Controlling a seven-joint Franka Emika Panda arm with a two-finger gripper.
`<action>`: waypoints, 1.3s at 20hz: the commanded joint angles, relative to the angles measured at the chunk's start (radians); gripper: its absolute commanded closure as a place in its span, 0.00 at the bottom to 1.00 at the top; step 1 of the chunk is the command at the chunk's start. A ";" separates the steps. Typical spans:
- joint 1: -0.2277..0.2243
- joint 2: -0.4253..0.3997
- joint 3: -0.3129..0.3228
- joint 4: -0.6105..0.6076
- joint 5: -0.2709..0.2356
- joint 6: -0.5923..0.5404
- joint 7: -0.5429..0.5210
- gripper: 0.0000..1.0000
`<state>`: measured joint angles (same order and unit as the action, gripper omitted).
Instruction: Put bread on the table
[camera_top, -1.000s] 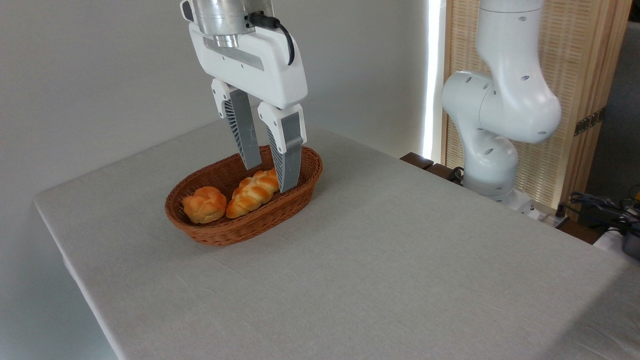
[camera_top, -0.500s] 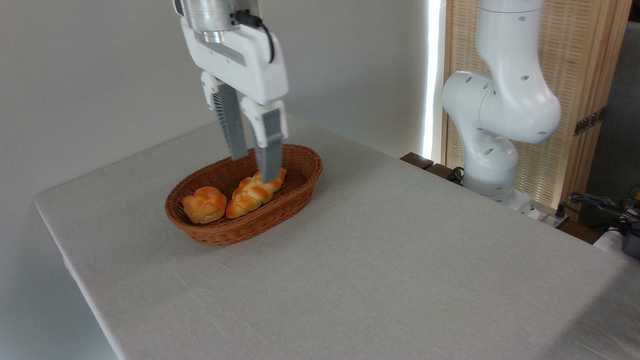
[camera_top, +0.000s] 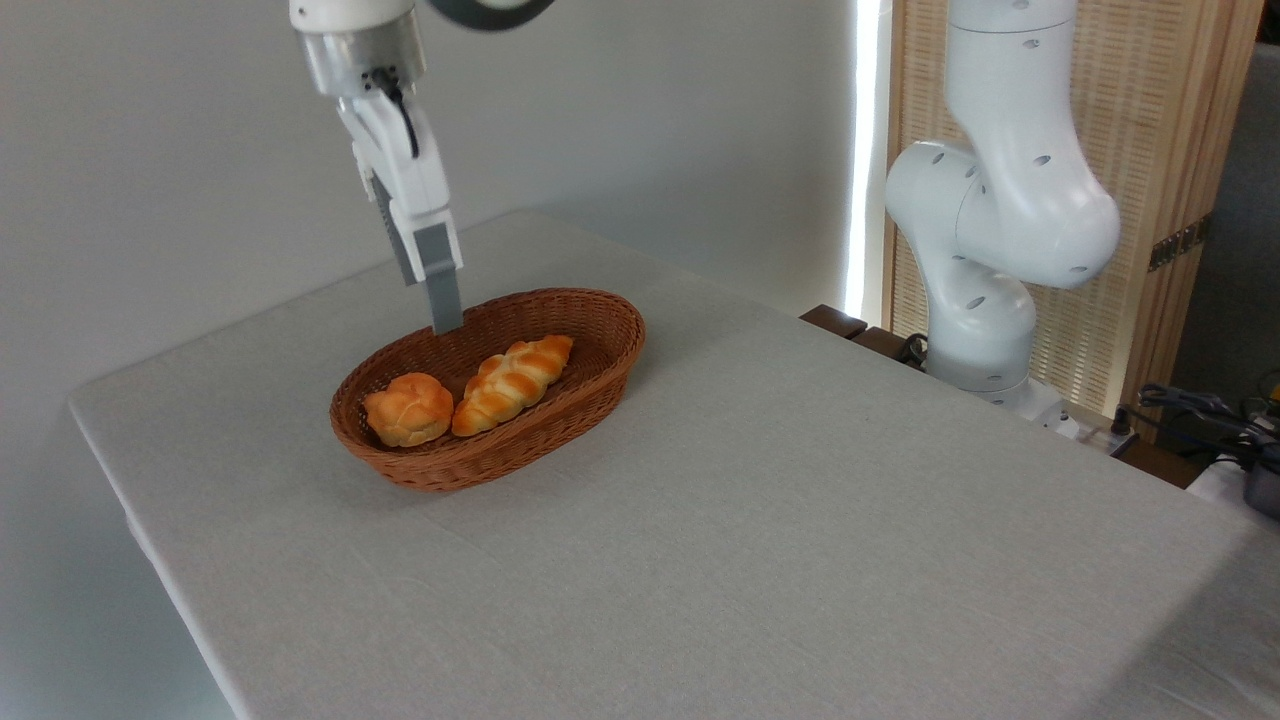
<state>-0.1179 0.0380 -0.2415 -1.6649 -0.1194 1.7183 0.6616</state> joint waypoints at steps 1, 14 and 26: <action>-0.002 0.031 -0.015 -0.029 -0.002 0.056 -0.004 0.00; -0.008 0.028 -0.032 -0.030 0.006 0.061 0.000 0.00; -0.012 0.060 -0.067 -0.042 0.006 0.157 0.003 0.00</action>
<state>-0.1251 0.0825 -0.2897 -1.6929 -0.1179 1.7960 0.6600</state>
